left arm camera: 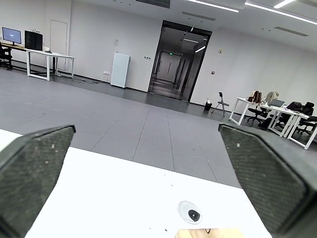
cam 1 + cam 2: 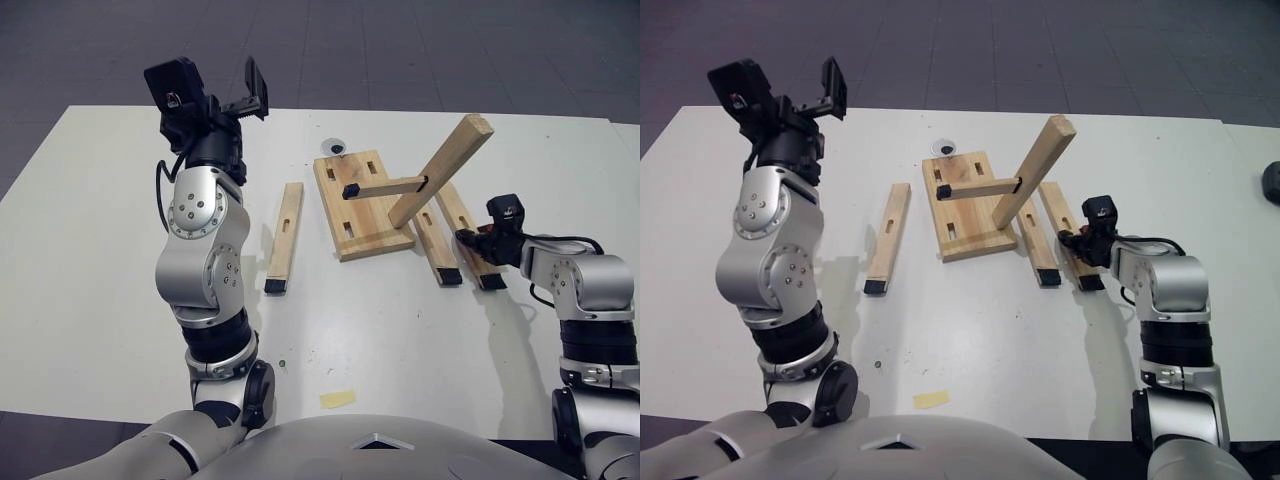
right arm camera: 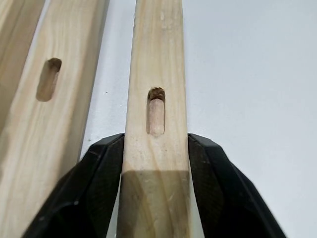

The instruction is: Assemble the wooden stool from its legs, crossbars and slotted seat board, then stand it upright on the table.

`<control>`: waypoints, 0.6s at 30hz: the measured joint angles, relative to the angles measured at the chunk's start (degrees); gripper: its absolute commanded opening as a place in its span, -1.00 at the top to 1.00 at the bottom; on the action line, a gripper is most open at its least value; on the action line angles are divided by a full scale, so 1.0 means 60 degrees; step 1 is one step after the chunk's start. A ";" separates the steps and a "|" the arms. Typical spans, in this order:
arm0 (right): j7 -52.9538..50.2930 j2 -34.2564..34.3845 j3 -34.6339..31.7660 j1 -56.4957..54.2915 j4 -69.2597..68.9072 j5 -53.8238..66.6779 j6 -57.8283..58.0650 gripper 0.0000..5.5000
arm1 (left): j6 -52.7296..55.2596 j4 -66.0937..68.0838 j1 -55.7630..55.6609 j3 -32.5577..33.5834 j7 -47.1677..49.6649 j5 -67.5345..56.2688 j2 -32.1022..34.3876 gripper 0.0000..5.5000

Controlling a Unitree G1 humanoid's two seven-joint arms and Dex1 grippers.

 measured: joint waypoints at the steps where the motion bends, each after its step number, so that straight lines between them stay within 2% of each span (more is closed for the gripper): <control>1: 0.0025 -0.0017 0.0056 -0.0019 0.0011 -0.0083 -0.0013 0.26 | 0.0000 0.0000 0.0000 0.0001 0.0003 -0.0001 0.0002 -0.96; 8: 0.0236 -0.0080 0.0118 -0.0104 0.0205 -0.0196 -0.0161 0.26 | -0.0013 0.0031 0.0001 -0.0001 0.0089 0.0000 -0.0003 -0.96; 18: 0.0228 0.0264 -0.2349 -0.1266 0.0516 0.0477 -0.2566 0.26 | -0.0085 0.0194 0.0046 0.0125 -0.0060 -0.0214 0.0009 -0.96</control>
